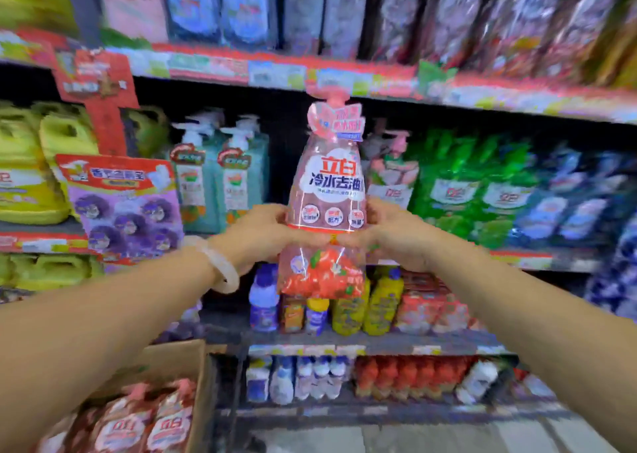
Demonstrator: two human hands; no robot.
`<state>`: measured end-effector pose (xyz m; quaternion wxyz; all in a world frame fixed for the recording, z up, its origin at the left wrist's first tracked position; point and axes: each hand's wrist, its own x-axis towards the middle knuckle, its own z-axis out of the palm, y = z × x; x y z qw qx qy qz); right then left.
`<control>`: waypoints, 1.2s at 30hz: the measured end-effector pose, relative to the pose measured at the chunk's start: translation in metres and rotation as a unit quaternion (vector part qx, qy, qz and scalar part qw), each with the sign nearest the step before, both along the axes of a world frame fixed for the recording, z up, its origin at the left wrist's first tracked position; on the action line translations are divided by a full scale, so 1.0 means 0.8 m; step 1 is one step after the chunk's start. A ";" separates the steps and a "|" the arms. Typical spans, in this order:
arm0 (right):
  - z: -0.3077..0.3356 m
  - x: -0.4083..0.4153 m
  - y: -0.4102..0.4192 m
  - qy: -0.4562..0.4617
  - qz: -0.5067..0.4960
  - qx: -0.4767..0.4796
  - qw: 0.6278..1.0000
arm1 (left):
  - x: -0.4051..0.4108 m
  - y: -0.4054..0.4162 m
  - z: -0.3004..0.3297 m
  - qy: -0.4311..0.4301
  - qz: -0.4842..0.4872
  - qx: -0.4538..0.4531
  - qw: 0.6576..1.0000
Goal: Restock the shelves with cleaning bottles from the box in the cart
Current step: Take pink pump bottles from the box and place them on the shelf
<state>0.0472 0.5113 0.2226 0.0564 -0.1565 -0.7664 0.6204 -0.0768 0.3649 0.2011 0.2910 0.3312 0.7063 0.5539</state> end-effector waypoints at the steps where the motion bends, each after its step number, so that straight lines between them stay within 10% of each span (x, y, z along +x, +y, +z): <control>1: 0.018 0.017 0.019 0.009 -0.015 0.019 1.000 | 0.015 0.024 0.018 0.010 -0.002 0.017 1.000; 17: 0.250 0.100 0.249 0.241 -0.158 0.146 0.947 | 0.094 0.286 0.276 0.190 -0.053 0.191 0.962; 36: 0.255 0.057 0.571 0.292 -0.248 0.134 0.914 | 0.042 0.637 0.278 0.225 -0.088 0.230 0.943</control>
